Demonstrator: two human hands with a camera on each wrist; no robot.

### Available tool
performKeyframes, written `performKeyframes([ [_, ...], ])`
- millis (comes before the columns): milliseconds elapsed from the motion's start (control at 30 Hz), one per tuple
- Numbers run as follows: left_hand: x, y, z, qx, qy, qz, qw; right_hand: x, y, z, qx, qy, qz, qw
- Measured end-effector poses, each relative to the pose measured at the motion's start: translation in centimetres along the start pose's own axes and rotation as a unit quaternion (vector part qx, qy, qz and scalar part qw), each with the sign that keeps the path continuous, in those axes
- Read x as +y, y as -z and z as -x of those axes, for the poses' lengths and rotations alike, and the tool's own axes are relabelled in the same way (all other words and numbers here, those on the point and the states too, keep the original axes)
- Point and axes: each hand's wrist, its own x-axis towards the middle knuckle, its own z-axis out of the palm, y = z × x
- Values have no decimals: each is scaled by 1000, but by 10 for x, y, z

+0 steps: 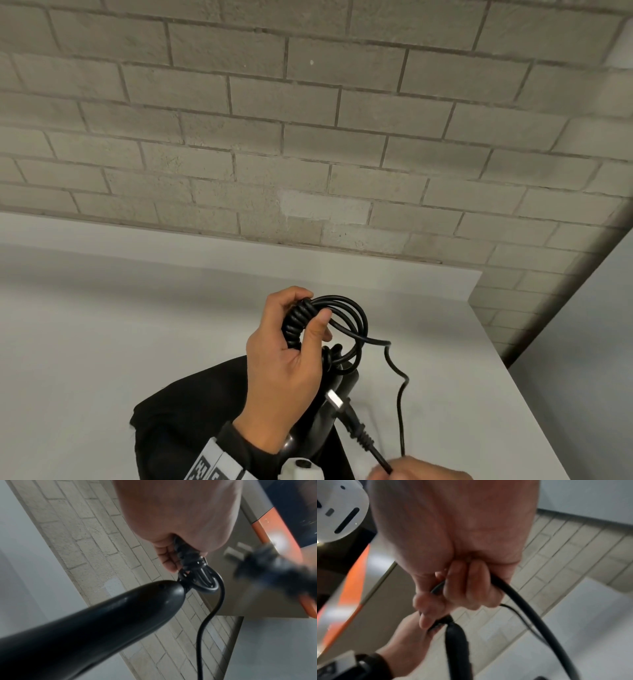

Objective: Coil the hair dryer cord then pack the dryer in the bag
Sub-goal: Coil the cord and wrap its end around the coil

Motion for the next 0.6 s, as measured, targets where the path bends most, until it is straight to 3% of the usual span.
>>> performKeyframes([
  [100, -1, 1, -1, 4, 0, -4, 1000, 35, 0, 0, 45, 5, 131, 990],
  [200, 0, -1, 1, -2, 4, -2, 1000, 40, 9, -5, 110, 64, 331, 935],
  [233, 1, -1, 2, -5, 5, -3, 1000, 33, 15, -9, 84, 52, 342, 935],
  [267, 2, -2, 3, -7, 4, -4, 1000, 21, 20, -14, 70, 95, 336, 934],
  [367, 4, -3, 4, -16, 3, -5, 1000, -5, 14, -7, 223, 249, 267, 904],
  [467, 5, -5, 6, -26, 5, -1, 1000, -32, -2, -18, 319, 303, 207, 874],
  [533, 6, -5, 6, -34, 1, -4, 999, -40, 0, -28, 299, 269, 180, 898],
  [600, 6, -5, 7, -34, -1, -1, 999, -42, 8, -38, 226, 264, 206, 915],
])
